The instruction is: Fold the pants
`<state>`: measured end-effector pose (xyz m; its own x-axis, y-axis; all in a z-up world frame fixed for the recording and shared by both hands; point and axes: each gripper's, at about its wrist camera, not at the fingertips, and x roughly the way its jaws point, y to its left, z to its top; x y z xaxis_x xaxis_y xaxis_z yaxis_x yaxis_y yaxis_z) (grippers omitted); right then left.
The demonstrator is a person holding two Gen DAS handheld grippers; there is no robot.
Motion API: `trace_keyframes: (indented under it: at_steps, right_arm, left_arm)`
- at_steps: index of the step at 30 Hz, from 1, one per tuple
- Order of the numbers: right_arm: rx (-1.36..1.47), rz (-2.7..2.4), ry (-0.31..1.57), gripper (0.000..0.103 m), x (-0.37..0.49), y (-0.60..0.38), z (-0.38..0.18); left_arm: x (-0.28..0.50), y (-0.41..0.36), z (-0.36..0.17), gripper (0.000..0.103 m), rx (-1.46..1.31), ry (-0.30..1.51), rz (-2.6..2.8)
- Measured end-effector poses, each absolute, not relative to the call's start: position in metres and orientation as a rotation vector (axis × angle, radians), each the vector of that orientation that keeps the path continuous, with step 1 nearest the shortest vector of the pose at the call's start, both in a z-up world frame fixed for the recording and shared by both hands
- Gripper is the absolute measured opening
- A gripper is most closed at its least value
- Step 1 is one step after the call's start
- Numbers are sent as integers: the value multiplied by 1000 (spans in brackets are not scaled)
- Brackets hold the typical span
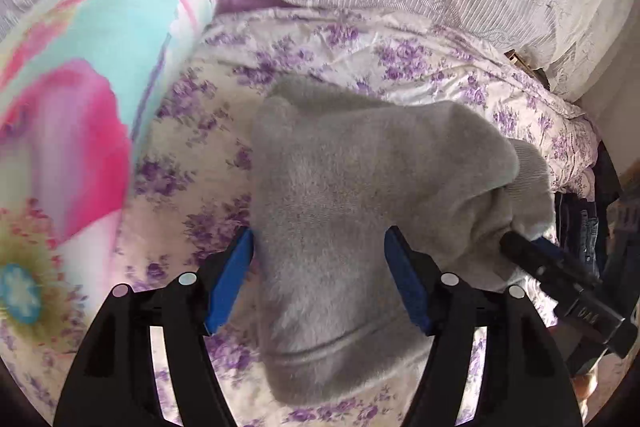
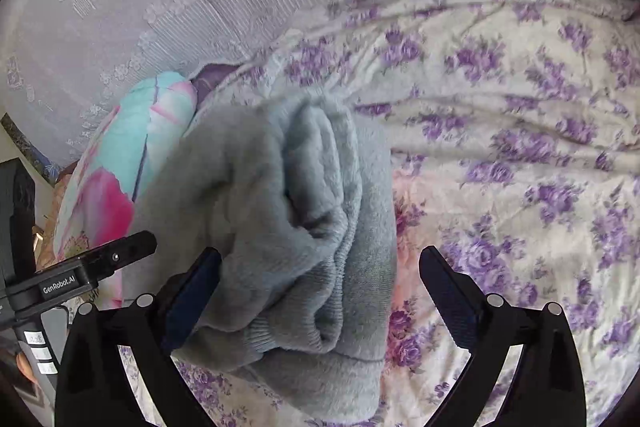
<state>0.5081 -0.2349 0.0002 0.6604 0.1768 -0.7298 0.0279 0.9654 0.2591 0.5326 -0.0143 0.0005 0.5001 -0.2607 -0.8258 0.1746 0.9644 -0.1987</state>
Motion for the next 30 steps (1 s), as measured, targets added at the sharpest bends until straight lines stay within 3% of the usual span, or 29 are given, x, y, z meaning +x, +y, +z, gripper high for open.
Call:
trace_keyframes:
  at_steps: [2, 5, 10, 16, 30]
  right_arm:
    - [180, -5, 770, 100, 480, -225, 37]
    - [110, -91, 691, 100, 426, -208, 78]
    - [57, -182, 610, 100, 316, -189, 106]
    - [121, -103, 662, 100, 216, -180, 87]
    - [10, -184, 603, 100, 174, -153, 24]
  left_arm:
    - [501, -10, 34, 86, -40, 916, -232]
    - [432, -2, 81, 98, -13, 755, -195]
    - [308, 3, 114, 98, 49, 668, -109]
    - [203, 19, 101, 98, 36, 638, -58]
    - [181, 13, 25, 98, 39, 706, -30]
